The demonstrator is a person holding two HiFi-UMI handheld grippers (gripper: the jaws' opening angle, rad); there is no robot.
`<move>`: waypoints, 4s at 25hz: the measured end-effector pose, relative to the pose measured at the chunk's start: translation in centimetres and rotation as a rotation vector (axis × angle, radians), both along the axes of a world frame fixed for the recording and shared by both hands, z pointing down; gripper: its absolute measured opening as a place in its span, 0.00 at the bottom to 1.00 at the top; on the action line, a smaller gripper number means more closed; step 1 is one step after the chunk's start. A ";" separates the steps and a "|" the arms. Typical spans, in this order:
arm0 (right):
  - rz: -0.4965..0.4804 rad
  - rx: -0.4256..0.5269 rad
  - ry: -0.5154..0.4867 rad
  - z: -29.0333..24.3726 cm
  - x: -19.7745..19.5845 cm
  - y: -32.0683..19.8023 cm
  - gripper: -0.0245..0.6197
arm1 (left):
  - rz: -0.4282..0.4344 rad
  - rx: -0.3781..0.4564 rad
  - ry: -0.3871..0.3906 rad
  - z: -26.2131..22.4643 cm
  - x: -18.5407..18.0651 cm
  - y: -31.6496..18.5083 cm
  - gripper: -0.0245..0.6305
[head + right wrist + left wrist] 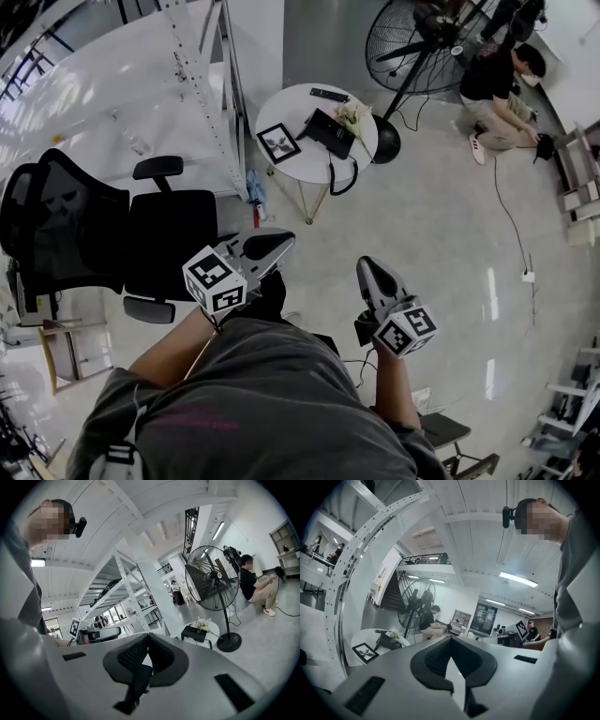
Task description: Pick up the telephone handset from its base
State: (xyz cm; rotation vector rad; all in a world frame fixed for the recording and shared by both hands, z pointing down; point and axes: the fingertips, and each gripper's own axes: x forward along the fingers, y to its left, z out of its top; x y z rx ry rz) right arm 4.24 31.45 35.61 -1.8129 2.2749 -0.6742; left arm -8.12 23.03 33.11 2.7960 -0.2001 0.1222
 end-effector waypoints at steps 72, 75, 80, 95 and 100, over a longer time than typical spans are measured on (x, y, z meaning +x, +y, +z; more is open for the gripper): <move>-0.294 -0.317 -0.013 13.6 18.5 -42.4 0.07 | -0.328 -0.521 -0.202 25.0 18.6 -35.4 0.06; -0.312 -0.333 -0.022 14.7 19.1 -42.8 0.07 | -0.373 -0.569 -0.190 27.0 19.0 -35.8 0.06; -0.352 -0.364 -0.024 17.4 19.8 -43.0 0.07 | -0.410 -0.634 -0.180 30.8 20.0 -35.9 0.07; -0.405 -0.423 -0.044 21.1 20.5 -43.2 0.07 | -0.429 -0.787 -0.120 35.0 22.4 -36.5 0.27; -0.408 -0.437 -0.050 21.7 20.1 -42.8 0.07 | -0.415 -0.824 -0.106 35.5 22.9 -36.9 0.28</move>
